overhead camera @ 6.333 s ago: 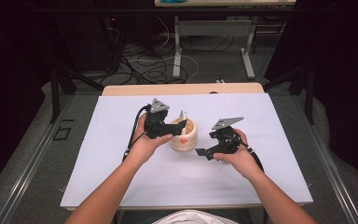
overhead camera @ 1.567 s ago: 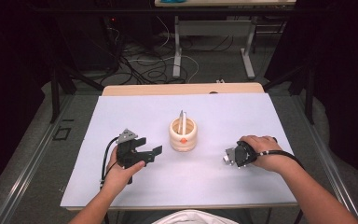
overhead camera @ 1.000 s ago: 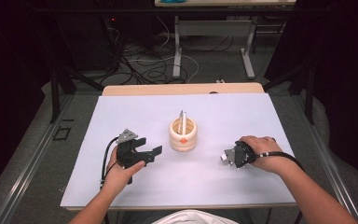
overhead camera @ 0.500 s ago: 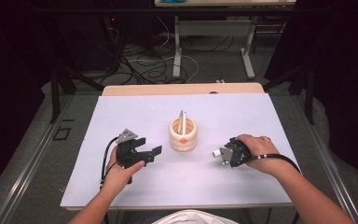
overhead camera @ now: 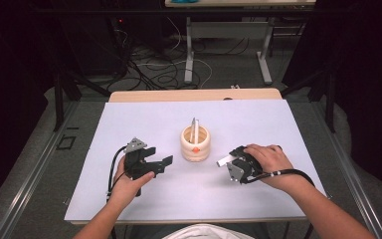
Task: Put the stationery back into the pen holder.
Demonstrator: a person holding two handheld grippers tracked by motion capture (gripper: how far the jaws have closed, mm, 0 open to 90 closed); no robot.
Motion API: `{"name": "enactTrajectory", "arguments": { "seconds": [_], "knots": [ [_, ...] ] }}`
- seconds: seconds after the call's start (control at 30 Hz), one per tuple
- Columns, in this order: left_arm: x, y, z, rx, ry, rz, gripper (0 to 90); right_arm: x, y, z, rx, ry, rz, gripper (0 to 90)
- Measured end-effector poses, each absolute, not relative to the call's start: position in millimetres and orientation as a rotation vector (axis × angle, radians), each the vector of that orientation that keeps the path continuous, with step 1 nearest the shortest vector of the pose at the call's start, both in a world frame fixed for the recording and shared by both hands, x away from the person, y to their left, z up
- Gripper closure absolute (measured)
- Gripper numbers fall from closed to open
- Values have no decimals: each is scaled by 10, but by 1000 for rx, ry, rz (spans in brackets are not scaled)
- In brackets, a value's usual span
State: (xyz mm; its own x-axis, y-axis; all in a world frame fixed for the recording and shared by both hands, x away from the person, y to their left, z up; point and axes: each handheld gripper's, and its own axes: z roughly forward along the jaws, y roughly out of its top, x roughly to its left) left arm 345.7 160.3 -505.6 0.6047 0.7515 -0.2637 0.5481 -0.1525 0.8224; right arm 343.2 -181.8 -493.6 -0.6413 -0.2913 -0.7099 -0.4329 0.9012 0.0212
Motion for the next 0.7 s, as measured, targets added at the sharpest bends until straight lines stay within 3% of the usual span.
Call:
{"name": "enactTrajectory", "arguments": {
  "seconds": [0.7],
  "knots": [
    [3420,1536,-5066,1856,1023,258,216,3193,-1612,-4866,-706,1966,154,674]
  ]
}}
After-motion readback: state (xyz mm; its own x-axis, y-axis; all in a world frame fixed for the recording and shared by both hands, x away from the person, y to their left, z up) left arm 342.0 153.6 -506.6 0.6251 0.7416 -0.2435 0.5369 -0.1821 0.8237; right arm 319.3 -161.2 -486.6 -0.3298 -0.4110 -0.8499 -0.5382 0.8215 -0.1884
